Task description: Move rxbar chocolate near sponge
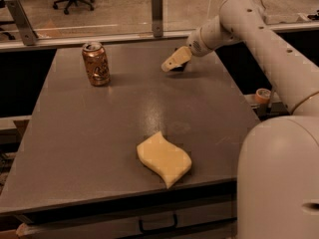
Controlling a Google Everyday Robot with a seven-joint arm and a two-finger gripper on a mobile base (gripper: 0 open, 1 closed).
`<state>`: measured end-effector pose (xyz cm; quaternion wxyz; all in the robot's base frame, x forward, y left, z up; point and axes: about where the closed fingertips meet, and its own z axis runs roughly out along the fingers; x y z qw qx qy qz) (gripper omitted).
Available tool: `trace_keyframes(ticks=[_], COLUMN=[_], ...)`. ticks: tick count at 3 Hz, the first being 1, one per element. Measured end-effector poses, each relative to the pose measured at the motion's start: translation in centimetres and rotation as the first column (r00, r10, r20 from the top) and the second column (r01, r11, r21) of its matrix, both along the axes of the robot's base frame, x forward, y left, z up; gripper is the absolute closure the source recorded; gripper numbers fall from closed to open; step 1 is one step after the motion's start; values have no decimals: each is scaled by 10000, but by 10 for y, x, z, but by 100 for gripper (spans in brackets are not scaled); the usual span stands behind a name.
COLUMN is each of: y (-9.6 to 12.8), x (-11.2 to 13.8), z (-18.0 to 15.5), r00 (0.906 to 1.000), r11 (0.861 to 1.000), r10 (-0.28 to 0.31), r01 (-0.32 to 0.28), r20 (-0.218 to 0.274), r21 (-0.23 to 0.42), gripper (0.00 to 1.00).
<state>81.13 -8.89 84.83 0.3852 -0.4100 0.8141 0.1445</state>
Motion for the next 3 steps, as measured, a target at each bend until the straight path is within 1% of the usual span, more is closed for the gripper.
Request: trace_keyframes(ticks=[1, 2, 3], y=[3, -6, -10], x=[5, 13, 13], z=[-11, -13, -15], r00=[9990, 9973, 9967], r11=[9985, 9960, 9944], r10=[-423, -740, -807], r01=[428, 741, 810], r20=[-157, -35, -73], r21=[332, 505, 679], gripper=[0, 18, 42])
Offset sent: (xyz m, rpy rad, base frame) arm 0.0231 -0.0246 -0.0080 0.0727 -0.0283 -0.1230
